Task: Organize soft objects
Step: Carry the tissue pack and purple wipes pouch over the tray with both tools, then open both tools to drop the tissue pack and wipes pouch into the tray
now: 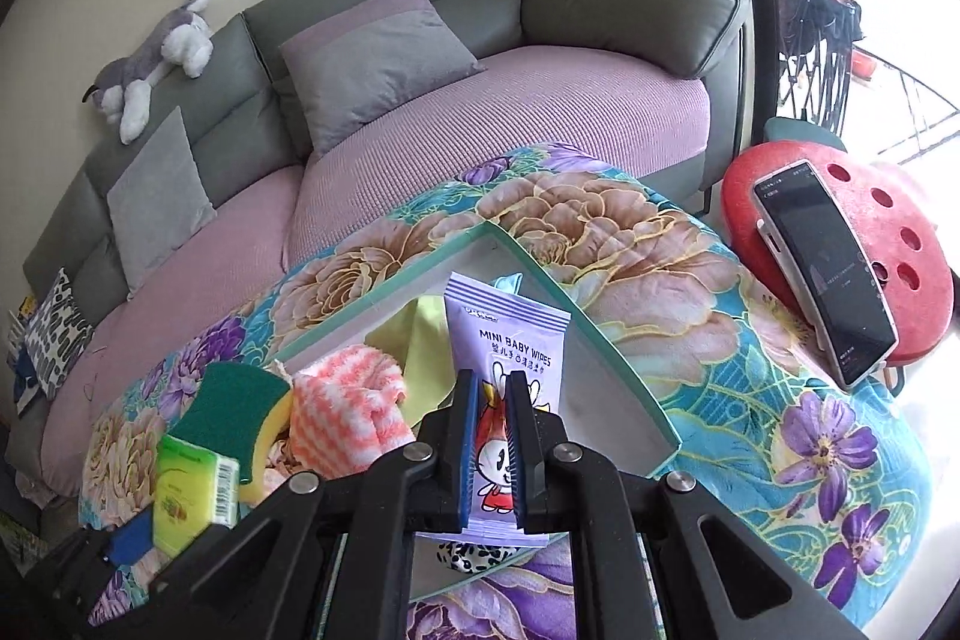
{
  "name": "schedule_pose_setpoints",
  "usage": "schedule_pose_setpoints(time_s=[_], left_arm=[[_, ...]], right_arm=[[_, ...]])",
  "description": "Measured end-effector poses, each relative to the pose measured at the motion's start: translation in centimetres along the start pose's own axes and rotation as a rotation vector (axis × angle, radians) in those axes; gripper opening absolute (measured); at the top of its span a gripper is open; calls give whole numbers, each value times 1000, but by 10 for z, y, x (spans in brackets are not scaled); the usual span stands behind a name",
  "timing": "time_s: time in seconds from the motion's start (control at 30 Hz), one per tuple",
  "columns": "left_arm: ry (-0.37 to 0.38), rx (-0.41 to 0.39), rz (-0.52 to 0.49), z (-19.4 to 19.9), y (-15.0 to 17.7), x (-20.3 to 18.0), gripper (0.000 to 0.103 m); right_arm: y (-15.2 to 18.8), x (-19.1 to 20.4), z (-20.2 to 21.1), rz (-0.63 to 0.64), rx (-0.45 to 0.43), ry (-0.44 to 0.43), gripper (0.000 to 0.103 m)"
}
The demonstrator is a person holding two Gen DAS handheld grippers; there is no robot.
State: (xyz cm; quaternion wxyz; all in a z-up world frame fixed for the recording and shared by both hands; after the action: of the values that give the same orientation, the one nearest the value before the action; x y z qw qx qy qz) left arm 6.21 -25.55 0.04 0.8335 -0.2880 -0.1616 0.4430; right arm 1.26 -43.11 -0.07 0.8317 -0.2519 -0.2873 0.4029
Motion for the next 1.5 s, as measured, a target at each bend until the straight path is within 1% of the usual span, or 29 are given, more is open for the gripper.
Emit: schedule_pose_setpoints(time_s=[0.1, 0.23, 0.37, 0.53, 0.6, 0.67, 0.7, 0.8, 0.83, 0.87, 0.9, 0.97, 1.03, 1.1, 1.13, 1.17, 1.23, 1.3, 1.37, 1.4, 1.47, 1.5], left_arm=[[15, 24, -47, -11, 5, -19, 49], [2, 60, -78, -27, 12, -33, 49], [-16, 87, -77, -44, 18, -35, 49], [-22, 112, -43, -61, 23, -30, 49], [-27, 103, -38, -66, 23, -29, 49], [-53, 91, -48, -69, 22, -29, 49], [-58, 89, -50, -71, 22, -28, 51], [-19, 95, -31, -72, 21, -30, 73], [-5, 97, -24, -71, 20, -30, 76], [4, 95, -18, -70, 20, -31, 76], [8, 93, -15, -69, 19, -31, 77], [5, 88, -17, -66, 18, -31, 79], [-2, 87, -14, -62, 18, -30, 80], [-1, 89, -1, -58, 17, -29, 81], [6, 90, 9, -56, 17, -28, 82], [16, 90, 20, -54, 16, -26, 82], [24, 88, 34, -48, 16, -24, 91], [22, 79, 41, -43, 16, -22, 91], [24, 69, 50, -37, 16, -19, 91], [26, 64, 57, -35, 16, -18, 91], [24, 57, 74, -30, 17, -13, 91], [21, 53, 83, -27, 17, -10, 91]], right_arm=[[-1, -5, -6, -14, 7, -6, 10], [3, -12, -15, -27, 36, -1, 11], [6, -15, -19, -28, 50, 12, 11], [7, -14, -23, -22, 65, 9, 11], [7, -13, -24, -16, 67, 8, 11], [8, -13, -25, -11, 68, 9, 13], [8, -12, -24, -8, 69, 10, 13], [9, -11, -25, 0, 71, 8, 13], [8, -10, -24, 4, 70, 10, 15], [8, -10, -24, 7, 68, 17, 17], [8, -9, -24, 9, 68, 17, 19], [8, -9, -23, 9, 65, 22, 38], [8, -9, -22, 11, 61, 28, 46], [8, -8, -20, 17, 58, 30, 51], [8, -7, -20, 19, 57, 33, 59], [8, -7, -20, 23, 56, 36, 65], [9, -4, -19, 35, 55, 37, 66], [11, -2, -19, 49, 57, 42, 71], [12, 0, -18, 61, 53, 49, 79], [13, 1, -18, 66, 50, 52, 81], [14, 1, -16, 70, 44, 68, 91], [14, 0, -15, 68, 43, 81, 94]])
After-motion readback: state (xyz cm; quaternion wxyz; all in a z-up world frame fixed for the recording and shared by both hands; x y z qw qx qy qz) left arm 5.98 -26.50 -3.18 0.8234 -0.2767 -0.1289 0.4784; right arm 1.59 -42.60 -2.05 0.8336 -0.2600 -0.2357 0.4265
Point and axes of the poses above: each gripper's, at about its wrist camera, not at the fingertips, and z roughly against the way its jaws point, x to its left, y to its underside, the point moved 4 cm from there along -z, roughly the way its jaws point
